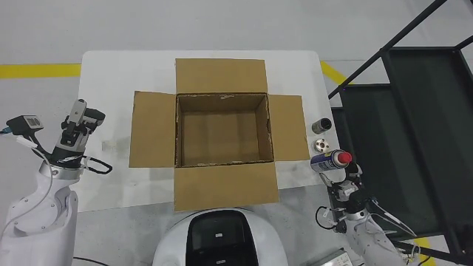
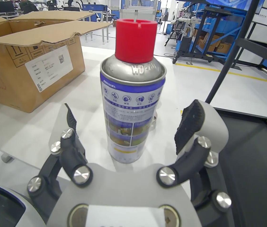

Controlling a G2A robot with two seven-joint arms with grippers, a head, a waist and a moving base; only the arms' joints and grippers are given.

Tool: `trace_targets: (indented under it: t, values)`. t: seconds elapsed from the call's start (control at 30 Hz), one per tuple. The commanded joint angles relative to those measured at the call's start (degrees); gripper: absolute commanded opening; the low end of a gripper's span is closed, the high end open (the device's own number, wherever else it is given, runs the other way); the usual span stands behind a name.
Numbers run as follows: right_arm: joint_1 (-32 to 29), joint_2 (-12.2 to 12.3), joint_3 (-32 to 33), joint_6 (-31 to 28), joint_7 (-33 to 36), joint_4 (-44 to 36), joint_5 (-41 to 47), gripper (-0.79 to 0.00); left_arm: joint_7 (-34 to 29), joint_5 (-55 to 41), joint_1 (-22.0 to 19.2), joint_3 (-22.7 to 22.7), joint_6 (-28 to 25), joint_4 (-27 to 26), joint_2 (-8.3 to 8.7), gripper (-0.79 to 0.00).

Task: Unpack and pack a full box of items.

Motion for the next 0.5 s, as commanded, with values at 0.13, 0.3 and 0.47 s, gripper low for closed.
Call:
trace_targets:
  t: [0.13,0.3,0.47]
  values:
    - [-3.0,0.9,0.2,-1.2,1.2,-3.5,1.0,0.000,0.0,0.0,0.0,0.0,0.0,0.0,0.00,0.000]
    - [-1.5,0.9,-0.7,-3.9,4.2,-3.1,1.2,0.000,0.0,0.0,0.0,0.0,0.0,0.0,0.00,0.000]
    - [1.0,0.6,-1.3,-6.3,7.2,-1.1,2.5,0.000,0.0,0.0,0.0,0.0,0.0,0.0,0.00,0.000]
